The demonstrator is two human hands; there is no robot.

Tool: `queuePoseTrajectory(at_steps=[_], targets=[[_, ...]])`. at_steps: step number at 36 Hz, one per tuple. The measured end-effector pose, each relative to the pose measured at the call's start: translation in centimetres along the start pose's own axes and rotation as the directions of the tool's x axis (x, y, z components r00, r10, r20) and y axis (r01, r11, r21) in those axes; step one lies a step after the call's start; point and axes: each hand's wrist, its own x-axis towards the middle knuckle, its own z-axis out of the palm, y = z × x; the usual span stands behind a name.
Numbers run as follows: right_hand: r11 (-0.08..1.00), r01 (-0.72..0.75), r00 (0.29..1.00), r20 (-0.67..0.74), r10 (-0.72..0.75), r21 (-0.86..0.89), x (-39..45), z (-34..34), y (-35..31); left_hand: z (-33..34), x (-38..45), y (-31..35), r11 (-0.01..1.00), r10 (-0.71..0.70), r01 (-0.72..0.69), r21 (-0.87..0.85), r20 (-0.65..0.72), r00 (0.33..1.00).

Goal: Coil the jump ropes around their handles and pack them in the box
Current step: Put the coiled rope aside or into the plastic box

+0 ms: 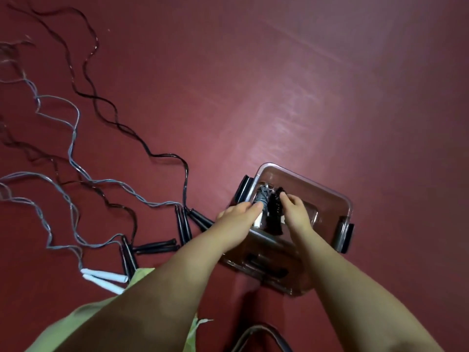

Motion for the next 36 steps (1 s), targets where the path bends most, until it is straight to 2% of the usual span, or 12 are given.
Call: queuePoseTrajectory(at_steps=[5,8,12,16,18,24,28,30,32,36], targets=[[0.989,0.08,0.984,0.148,-0.098,0.123,-4.6,2.4,-4.3,-3.5,-1.6,0.5,0.997,0.073,-0.07,0.03,-0.104,0.992],[0.981,0.154,0.944,0.278,-0.181,0.115,-7.7,5.2,-7.5,-7.3,-3.8,0.5,0.989,0.121,-0.133,-0.06,-0.178,0.977],[0.963,0.27,0.832,0.496,-0.248,0.028,-13.5,11.2,-11.9,-14.1,-8.0,-2.7,0.985,0.146,-0.172,-0.027,-0.413,0.899],[0.915,0.394,0.706,0.667,-0.238,-0.09,-18.8,17.4,-14.6,-19.4,-11.8,-10.1,0.98,0.034,-0.134,-0.146,-0.545,0.838],[0.857,0.482,0.644,0.736,-0.208,-0.18,-21.0,21.0,-14.9,-21.3,-13.6,-15.1,0.972,-0.029,-0.114,-0.204,-0.588,0.808],[0.62,0.673,0.535,0.844,-0.031,-0.404,-24.4,30.8,-12.0,-21.8,-17.5,-28.0,0.912,-0.218,-0.072,-0.404,-0.626,0.749],[0.505,0.729,0.506,0.861,0.058,-0.462,-25.3,35.9,-6.6,-19.1,-18.0,-35.4,0.78,-0.362,-0.093,-0.619,-0.567,0.74],[0.459,0.763,0.478,0.875,0.076,-0.456,-25.1,37.7,-3.5,-17.3,-17.9,-38.5,0.738,-0.407,-0.059,-0.672,-0.513,0.756],[0.44,0.76,0.484,0.869,0.108,-0.478,-24.7,39.4,-0.1,-15.3,-17.3,-41.6,0.709,-0.464,-0.007,-0.705,-0.474,0.749],[0.473,0.697,0.571,0.816,0.088,-0.539,-22.2,41.4,5.2,-12.1,-15.8,-45.4,0.626,-0.53,0.062,-0.777,-0.366,0.765]])
